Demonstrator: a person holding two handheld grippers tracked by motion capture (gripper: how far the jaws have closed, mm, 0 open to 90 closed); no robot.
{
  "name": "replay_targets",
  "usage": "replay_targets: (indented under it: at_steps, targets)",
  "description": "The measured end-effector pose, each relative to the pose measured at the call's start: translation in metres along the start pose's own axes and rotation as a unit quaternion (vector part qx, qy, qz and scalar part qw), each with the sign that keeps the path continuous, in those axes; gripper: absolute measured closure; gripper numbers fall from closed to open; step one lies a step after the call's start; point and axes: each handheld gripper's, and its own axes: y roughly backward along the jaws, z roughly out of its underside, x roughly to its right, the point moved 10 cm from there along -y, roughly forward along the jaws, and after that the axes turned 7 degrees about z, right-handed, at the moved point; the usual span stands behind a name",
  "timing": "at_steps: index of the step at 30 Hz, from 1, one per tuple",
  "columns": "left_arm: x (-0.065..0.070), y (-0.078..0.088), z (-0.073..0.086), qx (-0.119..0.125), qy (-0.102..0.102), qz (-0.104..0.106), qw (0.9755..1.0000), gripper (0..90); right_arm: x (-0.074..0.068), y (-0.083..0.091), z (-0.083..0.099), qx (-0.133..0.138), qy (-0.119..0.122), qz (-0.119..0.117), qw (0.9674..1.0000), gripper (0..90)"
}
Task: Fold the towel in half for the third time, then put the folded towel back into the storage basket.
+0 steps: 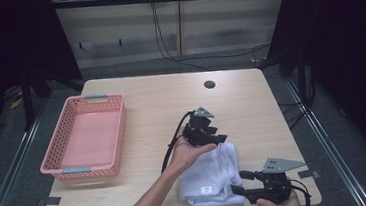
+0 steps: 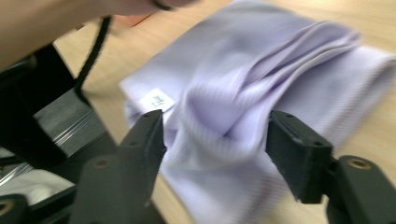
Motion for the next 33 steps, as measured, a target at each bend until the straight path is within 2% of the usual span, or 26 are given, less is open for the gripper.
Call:
replay_targets:
  at_steps: [2,3,5,6,8,9,12,14,15,16,17,18,21,23,24,25,26,27,29,30,32,33]
  targets:
    - [0.002,0.015,0.008,-0.002,-0.009,-0.005,0.9999,52.4,0.011,0.000,-0.010,0.012,-0.004,0.006,0.9999,34.1]
    - [0.004,0.023,0.014,-0.007,-0.013,-0.005,0.9999,54.3,0.019,-0.003,-0.017,0.014,0.002,0.020,0.9997,34.8]
    - [0.011,0.035,0.032,-0.019,-0.019,0.007,0.9996,59.8,0.035,-0.016,-0.030,0.009,0.020,0.044,0.9988,38.8]
    - [0.016,0.039,0.043,-0.027,-0.021,0.014,0.9993,61.5,0.041,-0.024,-0.036,0.006,0.017,0.040,0.9990,39.9]
    - [0.025,0.046,0.065,-0.042,-0.031,0.017,0.9985,64.6,0.053,-0.044,-0.046,-0.008,0.019,0.049,0.9986,44.7]
    - [0.030,0.049,0.076,-0.052,-0.032,0.027,0.9978,64.4,0.055,-0.055,-0.048,-0.022,0.023,0.040,0.9987,44.6]
    - [0.042,0.056,0.105,-0.074,-0.030,0.039,0.9961,61.4,0.066,-0.084,-0.053,-0.054,0.034,0.059,0.9962,42.0]
    - [0.050,0.060,0.120,-0.078,-0.033,0.040,0.9956,58.8,0.077,-0.097,-0.055,-0.057,0.042,0.084,0.9939,39.8]
    - [0.054,0.062,0.127,-0.080,-0.031,0.049,0.9951,57.8,0.079,-0.101,-0.054,-0.061,0.037,0.079,0.9943,39.9]
    - [0.058,0.063,0.134,-0.081,-0.031,0.052,0.9949,57.5,0.082,-0.105,-0.052,-0.066,0.030,0.083,0.9938,40.4]
    - [0.060,0.065,0.139,-0.088,-0.042,0.051,0.9939,56.6,0.083,-0.108,-0.048,-0.077,0.034,0.086,0.9928,47.0]
    - [0.062,0.065,0.142,-0.092,-0.041,0.057,0.9933,56.1,0.081,-0.110,-0.046,-0.079,0.040,0.076,0.9932,55.4]
    - [0.063,0.064,0.149,-0.093,-0.035,0.061,0.9932,54.5,0.080,-0.106,-0.050,-0.064,0.053,0.092,0.9923,75.3]
    - [0.060,0.060,0.155,-0.100,-0.036,0.052,0.9929,53.8,0.079,-0.098,-0.055,-0.047,0.050,0.096,0.9931,76.5]
    - [0.061,0.056,0.157,-0.097,-0.030,0.055,0.9933,52.7,0.078,-0.094,-0.057,-0.041,0.052,0.097,0.9930,76.5]
    - [0.059,0.057,0.157,-0.102,-0.037,0.053,0.9927,52.4,0.077,-0.090,-0.057,-0.038,0.053,0.099,0.9929,76.4]
    - [0.060,0.056,0.155,-0.096,-0.027,0.052,0.9936,52.1,0.077,-0.086,-0.057,-0.037,0.054,0.106,0.9922,76.1]
    - [0.059,0.056,0.156,-0.104,-0.033,0.053,0.9926,50.7,0.077,-0.083,-0.056,-0.035,0.050,0.110,0.9921,75.1]
    - [0.059,0.053,0.156,-0.099,-0.035,0.047,0.9934,50.7,0.080,-0.078,-0.049,-0.042,0.059,0.115,0.9907,74.1]
    - [0.059,0.052,0.156,-0.103,-0.041,0.044,0.9929,50.3,0.082,-0.077,-0.046,-0.045,0.062,0.119,0.9899,74.2]
    - [0.060,0.051,0.156,-0.106,-0.047,0.040,0.9924,49.5,0.086,-0.078,-0.039,-0.054,0.053,0.117,0.9903,71.5]
    - [0.061,0.052,0.156,-0.105,-0.042,0.041,0.9928,48.6,0.088,-0.078,-0.037,-0.055,0.053,0.117,0.9901,68.8]
